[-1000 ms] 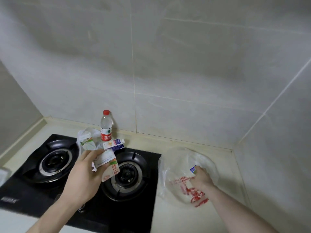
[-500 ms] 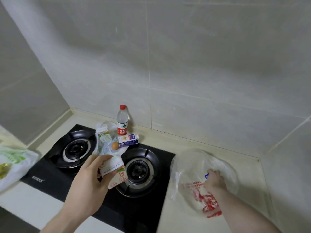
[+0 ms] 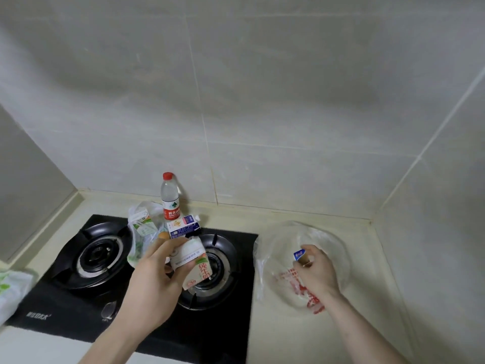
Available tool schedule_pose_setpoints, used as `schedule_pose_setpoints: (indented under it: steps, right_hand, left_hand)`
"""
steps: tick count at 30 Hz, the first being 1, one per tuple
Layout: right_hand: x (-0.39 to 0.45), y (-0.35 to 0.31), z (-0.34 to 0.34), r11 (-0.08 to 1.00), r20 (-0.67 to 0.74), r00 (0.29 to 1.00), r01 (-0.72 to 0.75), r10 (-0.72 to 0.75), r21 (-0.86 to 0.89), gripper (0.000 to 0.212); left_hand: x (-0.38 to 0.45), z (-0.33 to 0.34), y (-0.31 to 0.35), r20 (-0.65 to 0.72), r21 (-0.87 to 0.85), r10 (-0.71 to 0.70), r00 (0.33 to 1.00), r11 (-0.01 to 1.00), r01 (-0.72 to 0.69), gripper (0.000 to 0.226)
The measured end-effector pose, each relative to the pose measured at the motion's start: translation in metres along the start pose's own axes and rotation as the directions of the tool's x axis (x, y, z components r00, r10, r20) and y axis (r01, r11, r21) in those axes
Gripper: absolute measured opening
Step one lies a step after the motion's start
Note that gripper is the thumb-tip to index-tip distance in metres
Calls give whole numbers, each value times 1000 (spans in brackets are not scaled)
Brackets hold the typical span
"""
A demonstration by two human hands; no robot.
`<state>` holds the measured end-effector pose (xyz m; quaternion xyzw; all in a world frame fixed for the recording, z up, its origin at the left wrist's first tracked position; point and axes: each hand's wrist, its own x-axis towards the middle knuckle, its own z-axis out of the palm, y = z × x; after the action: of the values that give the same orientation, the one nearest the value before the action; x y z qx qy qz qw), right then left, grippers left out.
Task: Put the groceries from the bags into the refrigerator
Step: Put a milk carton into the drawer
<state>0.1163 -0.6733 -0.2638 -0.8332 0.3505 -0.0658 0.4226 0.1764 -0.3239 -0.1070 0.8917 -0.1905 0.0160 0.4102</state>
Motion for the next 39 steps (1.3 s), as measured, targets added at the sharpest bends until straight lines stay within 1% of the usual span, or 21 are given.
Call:
schedule_pose_setpoints:
  steps: [2, 5, 7, 10, 14, 16, 19, 22, 28, 30, 34, 39]
  right_hand:
    - [-30, -14, -6, 997, 21, 1000, -25, 24, 71, 44]
    - [-73, -29, -13, 993, -7, 1000, 6, -5, 120, 45]
    - [-104, -41, -19, 992, -32, 999, 3, 1, 129, 39]
    - [-149, -57, -30, 991, -75, 997, -8, 19, 133, 32]
    - [-214, -74, -35, 989, -218, 968, -99, 122, 114, 31]
    - [-248, -81, -34, 983, -277, 944, -155, 177, 98, 33]
    - [-302, -87, -37, 969, -366, 898, -209, 242, 130, 37]
    - [-357, -88, -42, 948, -468, 825, -261, 316, 180, 38]
    - [-470, -84, -51, 898, -638, 634, -348, 438, 271, 41]
    - [-507, -85, -53, 879, -674, 572, -383, 467, 285, 43]
    - [-583, -85, -51, 837, -725, 451, -436, 520, 329, 40]
    - [-687, -86, -45, 784, -763, 295, -462, 576, 413, 36]
  left_hand:
    - [4, 1, 4, 51, -48, 39, 998, 998, -37, 41]
    - [11, 1, 10, 135, -118, 112, 984, 988, -96, 41]
    - [18, 2, 16, 189, -165, 187, 964, 974, -157, 44]
    - [30, 5, 23, 290, -227, 285, 914, 948, -223, 47]
    - [34, 11, 33, 407, -348, 412, 815, 895, -279, 50]
    - [29, 14, 40, 460, -395, 480, 747, 864, -312, 47]
    - [13, 18, 55, 531, -461, 562, 634, 820, -340, 43]
    - [-10, 20, 77, 570, -550, 630, 528, 770, -324, 41]
    - [-74, 28, 128, 598, -667, 743, 299, 669, -327, 38]
    - [-100, 29, 143, 600, -695, 770, 220, 637, -334, 38]
    - [-165, 26, 173, 567, -773, 821, 71, 560, -298, 40]
    - [-260, 23, 202, 532, -838, 840, -104, 505, -204, 42]
